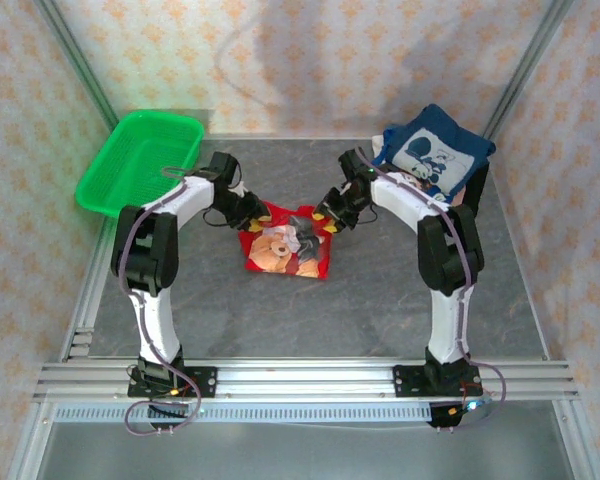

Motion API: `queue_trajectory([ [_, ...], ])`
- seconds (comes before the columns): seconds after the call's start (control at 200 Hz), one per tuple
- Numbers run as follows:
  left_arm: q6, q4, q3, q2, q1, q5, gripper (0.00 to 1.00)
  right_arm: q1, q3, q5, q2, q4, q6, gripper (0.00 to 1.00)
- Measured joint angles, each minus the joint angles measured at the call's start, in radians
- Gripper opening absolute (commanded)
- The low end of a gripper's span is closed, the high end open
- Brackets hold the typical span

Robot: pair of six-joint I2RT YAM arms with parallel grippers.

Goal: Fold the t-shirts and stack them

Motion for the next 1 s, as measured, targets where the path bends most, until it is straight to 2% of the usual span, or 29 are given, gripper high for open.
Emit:
queue_trajectory([
  [0.075, -0.009, 0.003, 0.04, 0.023, 0.01, 0.0, 0.56, -0.021, 0.0, 0.019, 0.013, 0.048, 0.026, 0.54],
  [0.215, -0.008, -0.002, 0.123, 0.014, 0.04, -0.011, 0.62, -0.045, -0.003, 0.065, -0.014, 0.119, 0.039, 0.55],
  [0.365, 0.036, -0.058, 0.154, -0.084, 0.08, -0.064, 0.64, -0.042, -0.116, 0.092, -0.183, 0.157, 0.024, 0.56],
  [0.49, 0.069, -0.077, 0.109, -0.233, 0.086, -0.089, 0.65, -0.021, -0.279, 0.092, -0.363, 0.195, 0.0, 0.73],
  [0.59, 0.085, -0.071, 0.013, -0.343, 0.077, -0.082, 0.65, 0.02, -0.384, 0.103, -0.432, 0.209, -0.033, 0.78],
  [0.816, 0.134, -0.043, -0.195, -0.394, 0.073, -0.1, 0.69, 0.079, -0.449, 0.17, -0.366, 0.22, -0.123, 0.81],
  [1.001, 0.165, -0.021, -0.224, -0.51, 0.077, -0.143, 0.7, 0.079, -0.431, 0.206, -0.247, 0.259, -0.174, 0.82],
])
